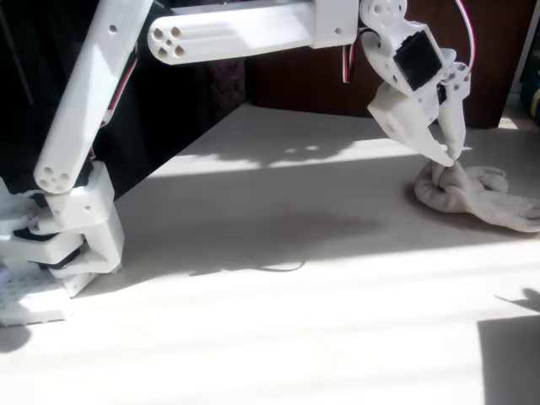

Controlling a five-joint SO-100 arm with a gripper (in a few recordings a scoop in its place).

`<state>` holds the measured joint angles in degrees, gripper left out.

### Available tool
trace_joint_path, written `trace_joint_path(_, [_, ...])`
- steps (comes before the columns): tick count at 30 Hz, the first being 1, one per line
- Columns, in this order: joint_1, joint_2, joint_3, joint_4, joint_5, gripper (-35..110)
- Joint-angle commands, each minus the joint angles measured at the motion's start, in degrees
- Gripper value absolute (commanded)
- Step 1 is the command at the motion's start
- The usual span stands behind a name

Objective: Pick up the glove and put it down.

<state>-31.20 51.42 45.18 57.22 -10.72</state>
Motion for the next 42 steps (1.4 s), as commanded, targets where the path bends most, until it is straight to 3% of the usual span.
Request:
trace_joint_path(1, [-2.29,-2.29,-5.54,-2.11,0.35,0])
trace_joint_path(12, [-2.46,-5.54,-7.56,-4.66,0.35,3])
trace_joint_path(26, [-2.37,-7.65,-7.73,1.67,0.35,33])
trace_joint_path(32, [-2.02,-8.0,-7.73,4.13,0.44,34])
trace_joint_path(42, [-1.58,-14.41,-13.54,-1.67,0.44,34])
